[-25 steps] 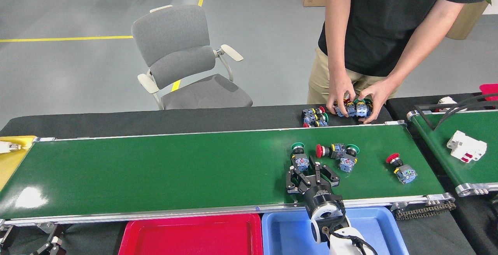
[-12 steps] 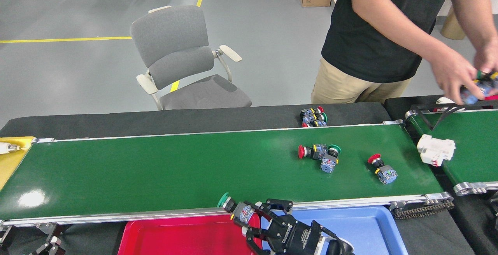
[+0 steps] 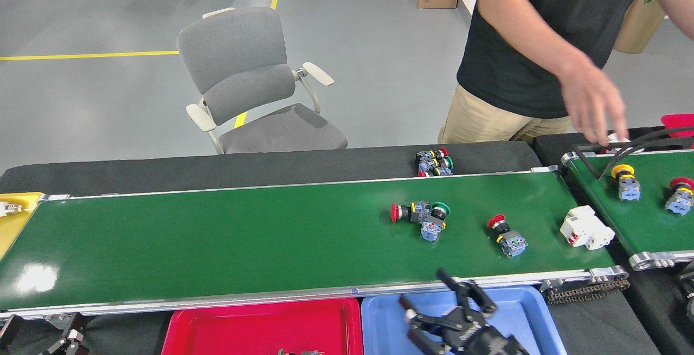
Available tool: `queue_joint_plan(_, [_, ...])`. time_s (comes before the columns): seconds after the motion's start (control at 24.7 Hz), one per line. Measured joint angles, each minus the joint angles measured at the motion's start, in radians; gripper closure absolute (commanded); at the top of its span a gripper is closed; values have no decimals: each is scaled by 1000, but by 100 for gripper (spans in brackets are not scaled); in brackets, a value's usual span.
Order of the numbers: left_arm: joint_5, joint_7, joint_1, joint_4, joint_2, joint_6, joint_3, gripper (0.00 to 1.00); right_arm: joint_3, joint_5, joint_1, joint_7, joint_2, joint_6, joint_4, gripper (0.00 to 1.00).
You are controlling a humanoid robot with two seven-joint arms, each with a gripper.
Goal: Pick switch part from conveyor to tray
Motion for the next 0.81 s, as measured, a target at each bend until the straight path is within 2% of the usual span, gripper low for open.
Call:
queue_joint_plan(0.16, [0, 0, -3, -1, 0, 0, -9, 0, 5, 7, -12, -3, 0, 129, 0, 0])
queue_joint_plan(0.37, [0, 0, -6, -1, 0, 0, -12, 0, 196, 91, -131, 10, 0, 221, 40, 0])
queue_joint_plan(0.49, [0, 0, -9, 0, 0, 0, -12, 0, 345, 113, -252, 50, 2, 322, 129, 0])
queue_joint_plan(0.61, [0, 0, -18, 1, 0, 2, -13, 0, 467, 113, -395, 68, 25, 458, 271, 0])
queue_joint_plan(0.73, [0, 0, -22, 1, 0, 4, -13, 0, 517, 113, -489, 73, 64, 525, 402, 0])
queue_joint_plan(0.81, [-1, 0, -22, 2, 0, 4, -13, 0, 525, 113, -517, 74, 85, 537, 458, 0])
